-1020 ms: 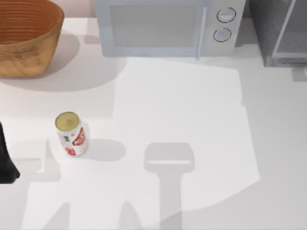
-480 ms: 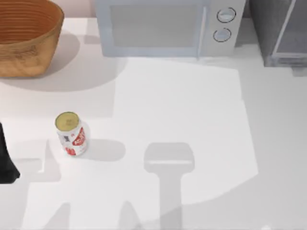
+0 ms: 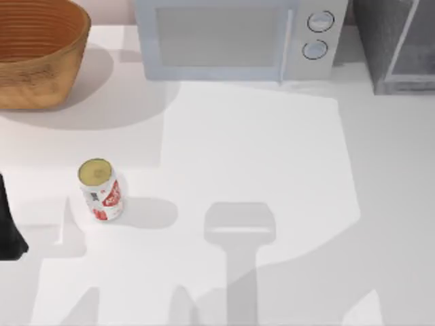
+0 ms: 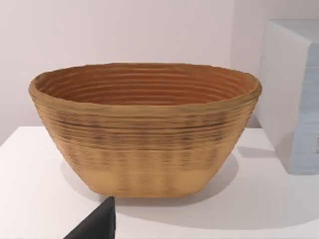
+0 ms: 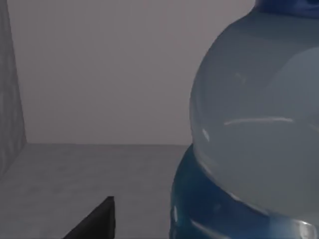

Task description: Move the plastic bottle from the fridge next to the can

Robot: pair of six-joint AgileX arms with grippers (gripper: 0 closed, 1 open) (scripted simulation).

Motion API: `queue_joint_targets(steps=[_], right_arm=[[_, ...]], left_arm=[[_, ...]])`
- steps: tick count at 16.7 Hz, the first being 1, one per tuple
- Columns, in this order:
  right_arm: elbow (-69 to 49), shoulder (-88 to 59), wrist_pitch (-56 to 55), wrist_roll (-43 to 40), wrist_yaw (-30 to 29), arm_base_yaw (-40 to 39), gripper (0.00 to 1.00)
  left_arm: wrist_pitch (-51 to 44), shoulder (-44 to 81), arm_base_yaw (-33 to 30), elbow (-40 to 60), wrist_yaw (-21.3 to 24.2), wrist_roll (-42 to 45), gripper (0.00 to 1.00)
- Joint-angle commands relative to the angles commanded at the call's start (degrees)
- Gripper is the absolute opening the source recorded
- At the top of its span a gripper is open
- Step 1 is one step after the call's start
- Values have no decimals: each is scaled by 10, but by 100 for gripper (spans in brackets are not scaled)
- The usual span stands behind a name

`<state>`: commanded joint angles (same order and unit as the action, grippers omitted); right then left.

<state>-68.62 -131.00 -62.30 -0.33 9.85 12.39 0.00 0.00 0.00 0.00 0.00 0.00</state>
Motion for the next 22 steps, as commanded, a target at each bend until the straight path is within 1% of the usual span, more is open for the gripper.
queue_joint_targets(steps=[3,16,17,22], right_arm=[[0,0,0,0,0,0,100],[0,0,0,0,0,0,2],[0,0,0,0,0,0,0],[0,0,0,0,0,0,0]], left_arm=[[0,0,0,0,0,0,100],[0,0,0,0,0,0,100],[0,0,0,0,0,0,100],[0,0,0,0,0,0,100]])
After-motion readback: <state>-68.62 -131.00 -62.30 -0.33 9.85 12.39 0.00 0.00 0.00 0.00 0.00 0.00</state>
